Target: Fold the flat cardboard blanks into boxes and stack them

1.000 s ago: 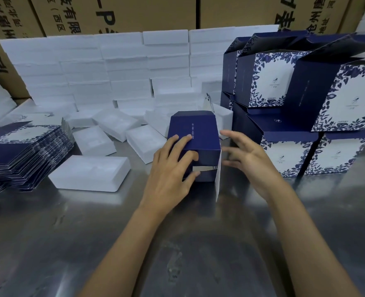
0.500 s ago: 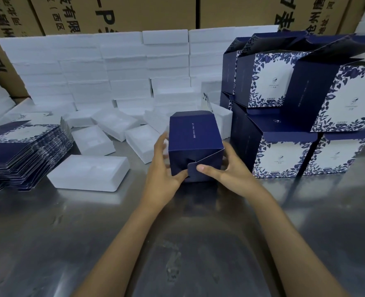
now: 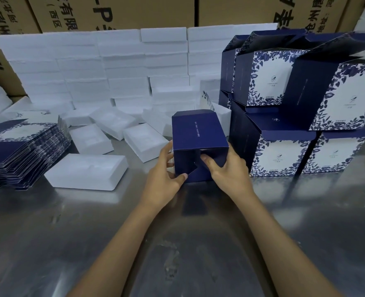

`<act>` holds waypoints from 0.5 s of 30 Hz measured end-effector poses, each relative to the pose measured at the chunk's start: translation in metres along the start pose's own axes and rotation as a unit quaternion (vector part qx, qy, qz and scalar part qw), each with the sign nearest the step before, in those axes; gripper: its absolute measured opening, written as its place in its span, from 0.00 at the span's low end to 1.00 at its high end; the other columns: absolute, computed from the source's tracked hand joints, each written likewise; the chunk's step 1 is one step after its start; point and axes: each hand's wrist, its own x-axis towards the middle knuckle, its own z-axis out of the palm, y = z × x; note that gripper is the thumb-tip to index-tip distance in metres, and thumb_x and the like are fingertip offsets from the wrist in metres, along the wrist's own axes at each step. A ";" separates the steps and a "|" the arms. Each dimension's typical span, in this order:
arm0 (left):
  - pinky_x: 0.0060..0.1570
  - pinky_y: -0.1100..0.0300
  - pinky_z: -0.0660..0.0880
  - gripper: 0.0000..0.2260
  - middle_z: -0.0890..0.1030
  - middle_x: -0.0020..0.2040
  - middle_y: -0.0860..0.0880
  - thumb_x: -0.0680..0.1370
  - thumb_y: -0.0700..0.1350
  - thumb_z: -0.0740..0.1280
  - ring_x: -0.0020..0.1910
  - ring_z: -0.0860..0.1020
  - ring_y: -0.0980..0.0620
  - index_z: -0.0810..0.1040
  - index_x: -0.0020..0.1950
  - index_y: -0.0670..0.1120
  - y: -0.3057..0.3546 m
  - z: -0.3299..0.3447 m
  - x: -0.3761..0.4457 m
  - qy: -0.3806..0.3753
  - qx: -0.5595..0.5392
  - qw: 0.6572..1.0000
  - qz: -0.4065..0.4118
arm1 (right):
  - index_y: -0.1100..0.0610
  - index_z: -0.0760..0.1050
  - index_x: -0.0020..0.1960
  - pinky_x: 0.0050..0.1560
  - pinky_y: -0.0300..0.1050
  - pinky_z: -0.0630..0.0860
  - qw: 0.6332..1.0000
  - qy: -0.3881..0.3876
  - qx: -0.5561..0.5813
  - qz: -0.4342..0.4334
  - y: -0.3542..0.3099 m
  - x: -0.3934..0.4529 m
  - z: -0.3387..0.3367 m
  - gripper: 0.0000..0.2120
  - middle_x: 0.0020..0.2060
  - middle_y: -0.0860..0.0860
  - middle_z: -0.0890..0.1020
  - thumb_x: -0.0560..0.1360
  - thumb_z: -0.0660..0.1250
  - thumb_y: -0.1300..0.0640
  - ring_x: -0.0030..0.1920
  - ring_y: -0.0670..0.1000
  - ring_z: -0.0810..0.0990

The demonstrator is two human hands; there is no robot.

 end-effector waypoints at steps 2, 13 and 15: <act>0.50 0.59 0.82 0.38 0.74 0.67 0.56 0.76 0.37 0.72 0.51 0.80 0.62 0.58 0.77 0.61 0.000 -0.001 0.000 -0.007 -0.011 1.000 -0.003 | 0.41 0.68 0.71 0.58 0.53 0.78 1.000 -0.008 -0.010 -0.003 -0.003 -0.001 -0.001 0.26 0.57 0.45 0.84 0.75 0.71 0.41 0.60 0.57 0.81; 0.56 0.46 0.75 0.13 0.82 0.60 0.47 0.79 0.45 0.65 0.55 0.82 0.42 0.78 0.63 0.47 0.018 -0.022 0.003 0.033 -0.407 0.905 -0.115 | 0.41 0.79 0.64 0.67 0.52 0.75 0.941 -0.161 0.270 0.129 -0.025 0.004 -0.037 0.25 0.55 0.36 0.84 0.70 0.70 0.33 0.58 0.42 0.82; 0.48 0.52 0.74 0.17 0.83 0.51 0.49 0.74 0.44 0.70 0.45 0.81 0.47 0.75 0.62 0.51 0.018 -0.023 0.004 0.067 -0.423 0.895 -0.125 | 0.48 0.81 0.58 0.65 0.52 0.77 0.936 -0.163 0.288 0.116 -0.026 0.006 -0.042 0.17 0.53 0.44 0.86 0.71 0.68 0.44 0.52 0.46 0.84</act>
